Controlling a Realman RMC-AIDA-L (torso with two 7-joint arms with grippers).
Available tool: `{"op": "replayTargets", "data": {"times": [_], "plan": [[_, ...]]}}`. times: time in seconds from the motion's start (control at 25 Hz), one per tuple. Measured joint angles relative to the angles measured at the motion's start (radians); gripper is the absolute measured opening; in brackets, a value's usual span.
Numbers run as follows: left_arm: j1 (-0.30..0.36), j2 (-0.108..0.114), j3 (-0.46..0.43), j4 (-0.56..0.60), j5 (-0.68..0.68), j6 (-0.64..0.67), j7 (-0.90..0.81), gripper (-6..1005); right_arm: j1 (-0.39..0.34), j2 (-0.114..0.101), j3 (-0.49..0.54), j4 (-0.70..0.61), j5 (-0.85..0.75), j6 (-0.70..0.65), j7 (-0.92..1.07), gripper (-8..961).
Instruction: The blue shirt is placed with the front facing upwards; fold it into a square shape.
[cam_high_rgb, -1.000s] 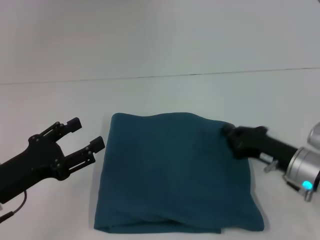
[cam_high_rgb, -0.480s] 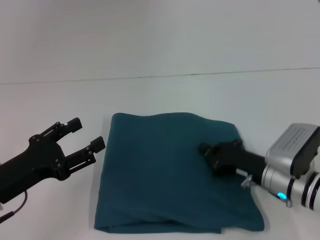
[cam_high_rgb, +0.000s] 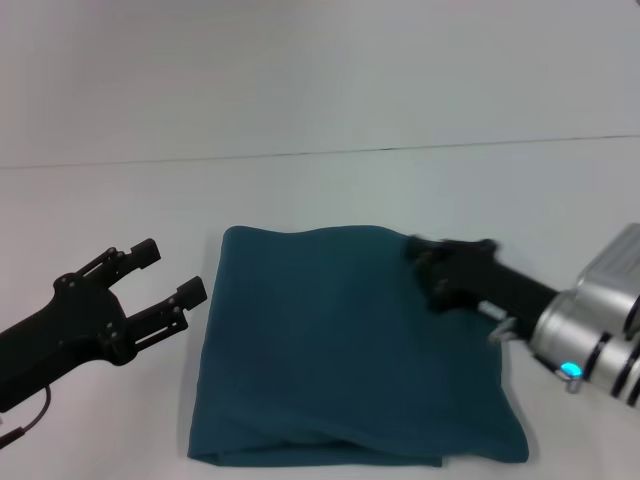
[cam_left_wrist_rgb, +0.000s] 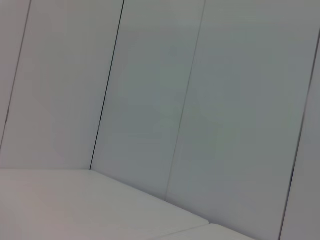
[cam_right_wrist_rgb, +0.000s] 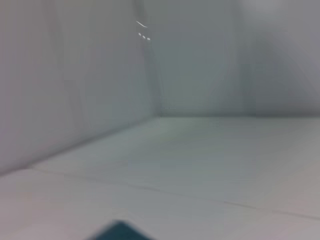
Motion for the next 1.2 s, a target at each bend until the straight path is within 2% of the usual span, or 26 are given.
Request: {"op": "replayTargets", "data": {"times": [0.08,0.28,0.4,0.68,0.76,0.84,1.0,1.12,1.16,1.2], "plan": [[0.001,0.0,-0.002,0.0,0.0,0.004,0.002,859,0.031,0.005,-0.052,0.003,-0.052,-0.031,-0.005,6],[-0.001,-0.001,-0.003,0.0,0.0,0.008,0.003,858,0.132,0.012,-0.156,0.034,-0.102,0.079,-0.009,6],[-0.001,-0.002,-0.003,0.0,0.0,0.009,0.003,858,0.161,0.017,-0.156,0.039,-0.084,0.164,0.01,6],[-0.001,-0.002,0.001,-0.007,0.0,0.011,0.015,858,0.217,0.017,-0.145,0.034,0.056,0.478,0.193,6],[-0.001,-0.002,-0.001,-0.011,-0.001,0.013,0.016,858,0.214,0.013,-0.143,0.028,0.123,0.505,0.22,6],[-0.001,-0.002,-0.002,-0.012,-0.001,0.014,0.017,858,0.2,0.009,-0.142,0.02,0.181,0.486,0.229,6],[0.001,-0.001,-0.006,-0.012,-0.006,0.024,0.025,859,0.128,0.006,-0.164,-0.021,0.203,0.279,0.218,6],[0.002,-0.002,-0.021,-0.012,-0.009,0.034,0.032,859,0.095,0.008,-0.242,-0.019,0.16,0.106,0.153,6],[0.002,-0.002,-0.028,-0.012,-0.009,0.035,0.037,859,0.089,0.011,-0.296,-0.001,0.13,0.061,0.096,6],[0.002,-0.001,-0.035,-0.013,-0.009,0.035,0.044,859,0.089,0.011,-0.296,-0.001,0.13,0.061,0.096,6]]}}
